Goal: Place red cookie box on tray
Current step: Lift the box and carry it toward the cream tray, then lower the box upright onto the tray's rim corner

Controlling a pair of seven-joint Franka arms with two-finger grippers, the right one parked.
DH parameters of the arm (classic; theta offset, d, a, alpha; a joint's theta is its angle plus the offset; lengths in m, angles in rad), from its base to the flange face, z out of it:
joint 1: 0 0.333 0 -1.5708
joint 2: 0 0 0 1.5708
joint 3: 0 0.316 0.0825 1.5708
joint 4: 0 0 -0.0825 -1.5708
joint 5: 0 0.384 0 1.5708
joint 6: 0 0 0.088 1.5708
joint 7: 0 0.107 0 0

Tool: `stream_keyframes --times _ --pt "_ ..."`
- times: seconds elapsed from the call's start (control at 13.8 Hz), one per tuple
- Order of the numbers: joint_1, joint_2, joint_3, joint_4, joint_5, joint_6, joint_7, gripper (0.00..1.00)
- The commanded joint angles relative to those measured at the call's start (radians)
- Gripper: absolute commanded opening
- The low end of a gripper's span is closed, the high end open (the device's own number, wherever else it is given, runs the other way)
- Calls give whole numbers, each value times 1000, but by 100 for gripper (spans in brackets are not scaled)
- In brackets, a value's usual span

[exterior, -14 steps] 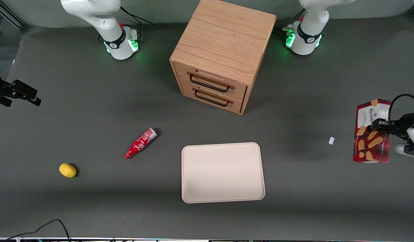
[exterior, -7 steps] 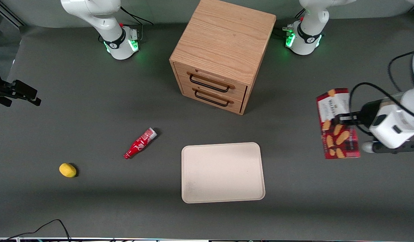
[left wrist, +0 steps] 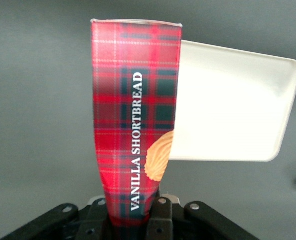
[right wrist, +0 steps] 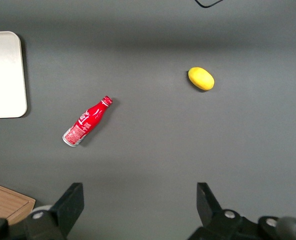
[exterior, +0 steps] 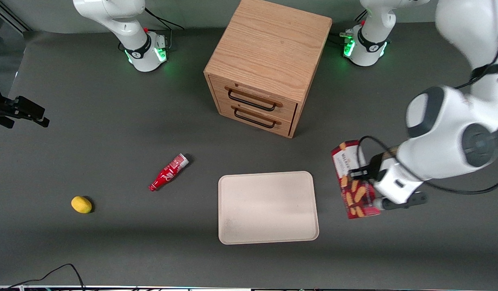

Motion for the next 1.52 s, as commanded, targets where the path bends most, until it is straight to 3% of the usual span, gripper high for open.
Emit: stream_keyframes --times 0.0,0.36,0.65,1.45 --pt "-4 44 -24 -9 66 76 -73 0" --pt "-88 194 -19 -11 175 281 -119 0" --pt "-137 256 -8 -11 267 321 -131 0" --pt "-151 299 -1 -9 302 364 -133 0"
